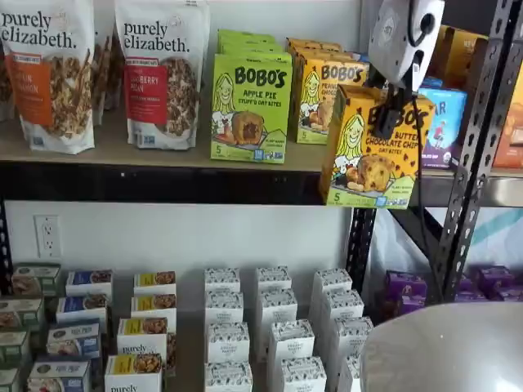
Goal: Pick up the orange box on the top shelf, the fifth box from the left
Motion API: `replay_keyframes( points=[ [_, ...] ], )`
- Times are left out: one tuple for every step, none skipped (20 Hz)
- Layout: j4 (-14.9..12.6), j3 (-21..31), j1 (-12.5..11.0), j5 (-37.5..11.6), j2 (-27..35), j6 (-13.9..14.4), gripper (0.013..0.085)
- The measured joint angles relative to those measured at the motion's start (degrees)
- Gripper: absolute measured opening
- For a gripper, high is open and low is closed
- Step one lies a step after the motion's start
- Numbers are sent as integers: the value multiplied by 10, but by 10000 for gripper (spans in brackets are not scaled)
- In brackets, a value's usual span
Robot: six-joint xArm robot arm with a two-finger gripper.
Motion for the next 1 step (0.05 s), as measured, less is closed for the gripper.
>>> replay_keyframes(
  points=[
    [1, 3, -1, 1, -3, 0, 250]
  ],
)
